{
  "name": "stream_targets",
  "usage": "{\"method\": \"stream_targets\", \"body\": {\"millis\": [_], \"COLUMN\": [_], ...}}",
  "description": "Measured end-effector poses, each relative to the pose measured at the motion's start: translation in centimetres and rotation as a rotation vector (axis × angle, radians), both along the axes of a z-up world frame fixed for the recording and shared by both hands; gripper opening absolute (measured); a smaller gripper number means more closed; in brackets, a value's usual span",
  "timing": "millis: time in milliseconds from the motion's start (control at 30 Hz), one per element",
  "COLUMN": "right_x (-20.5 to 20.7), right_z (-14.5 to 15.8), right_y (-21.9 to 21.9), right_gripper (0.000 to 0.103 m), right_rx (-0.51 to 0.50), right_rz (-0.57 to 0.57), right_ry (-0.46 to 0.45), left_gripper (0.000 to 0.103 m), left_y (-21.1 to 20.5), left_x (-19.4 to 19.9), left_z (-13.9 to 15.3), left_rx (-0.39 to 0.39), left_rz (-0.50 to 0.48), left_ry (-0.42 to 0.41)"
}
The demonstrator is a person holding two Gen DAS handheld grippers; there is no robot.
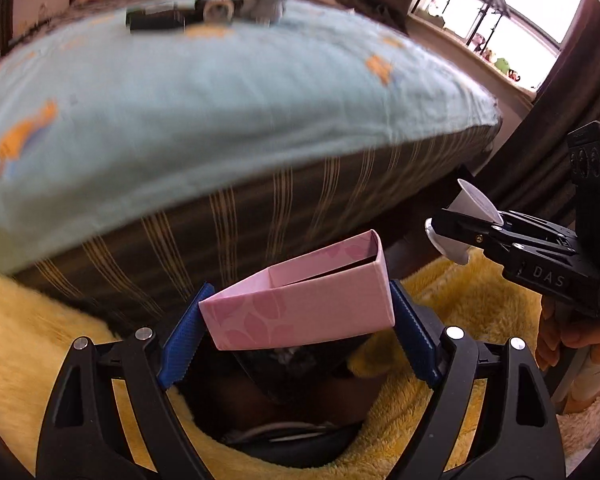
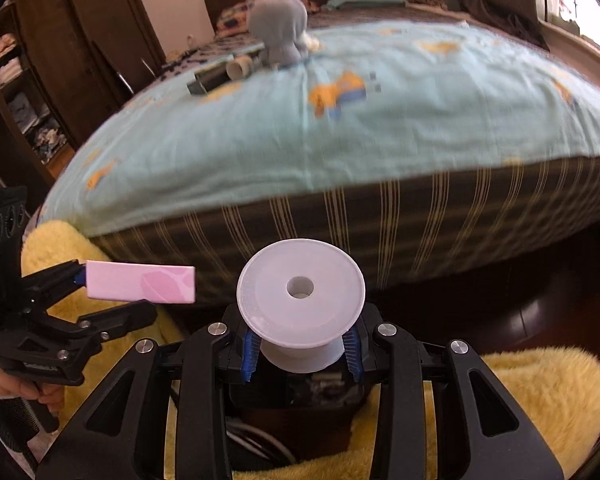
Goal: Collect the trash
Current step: 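Lower both tools below the bed edge and release items into the bin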
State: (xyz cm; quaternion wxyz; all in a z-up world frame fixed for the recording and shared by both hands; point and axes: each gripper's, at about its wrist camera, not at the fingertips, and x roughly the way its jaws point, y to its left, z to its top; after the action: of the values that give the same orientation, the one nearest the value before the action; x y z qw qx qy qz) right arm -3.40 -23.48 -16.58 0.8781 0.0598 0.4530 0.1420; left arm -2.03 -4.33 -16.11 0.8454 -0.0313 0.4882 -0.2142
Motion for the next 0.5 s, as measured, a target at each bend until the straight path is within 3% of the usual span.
{"method": "stream_targets", "body": {"millis": [200,500], "right_x": [1.1,3.8], "right_z": [-3.5,-8.6], "right_y": [0.2,1.1], "right_gripper": [0.035,0.035], "right_rx": [0.015,0.014], "right_rz": [-0.009,-0.001], "right_ry": [0.108,0.245], "left_gripper": [0.081,0.081], "left_y": [-0.8,-2.8], "left_x": [1.7,3.2], "left_z": [-5.2,-9.4], "left_rx": [0.012,0.068], "left_rz": [0.013,-0.009], "left_ry": [0.151,0.237]}}
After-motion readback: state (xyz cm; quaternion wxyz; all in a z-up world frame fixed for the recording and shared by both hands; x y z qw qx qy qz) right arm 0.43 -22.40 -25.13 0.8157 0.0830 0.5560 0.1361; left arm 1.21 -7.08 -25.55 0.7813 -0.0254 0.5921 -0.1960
